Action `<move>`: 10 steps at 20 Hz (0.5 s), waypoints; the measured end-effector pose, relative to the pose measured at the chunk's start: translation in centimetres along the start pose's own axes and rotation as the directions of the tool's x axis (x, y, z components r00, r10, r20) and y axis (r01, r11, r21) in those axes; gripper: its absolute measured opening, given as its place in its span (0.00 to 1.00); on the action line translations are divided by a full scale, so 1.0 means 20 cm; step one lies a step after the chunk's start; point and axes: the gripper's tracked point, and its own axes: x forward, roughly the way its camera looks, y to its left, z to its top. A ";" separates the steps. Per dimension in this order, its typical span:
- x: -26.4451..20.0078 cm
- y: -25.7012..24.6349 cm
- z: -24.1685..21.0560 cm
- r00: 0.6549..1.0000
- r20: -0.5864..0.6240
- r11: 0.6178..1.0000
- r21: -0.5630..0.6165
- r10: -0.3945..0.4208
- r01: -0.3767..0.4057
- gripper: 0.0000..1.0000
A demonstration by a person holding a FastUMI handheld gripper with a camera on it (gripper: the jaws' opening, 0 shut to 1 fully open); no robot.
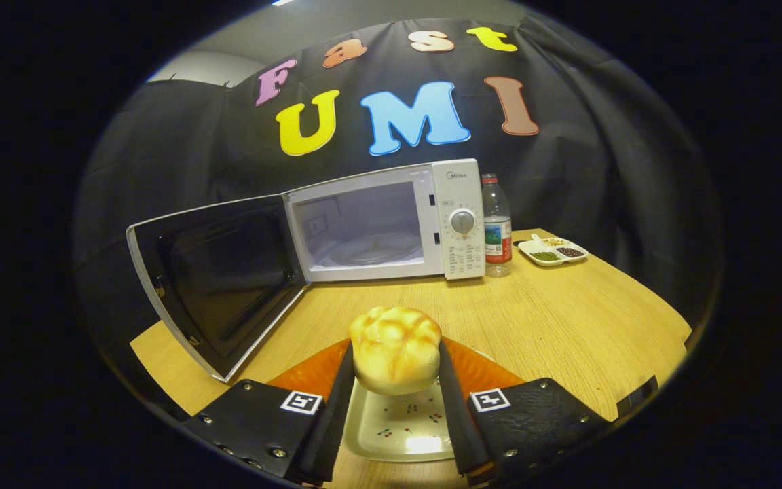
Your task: Open the microwave, put the food inside, and close the microwave door.
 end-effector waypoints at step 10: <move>0.34 0.32 0.31 0.997 0.007 0.997 0.035 0.075 -0.075 0.64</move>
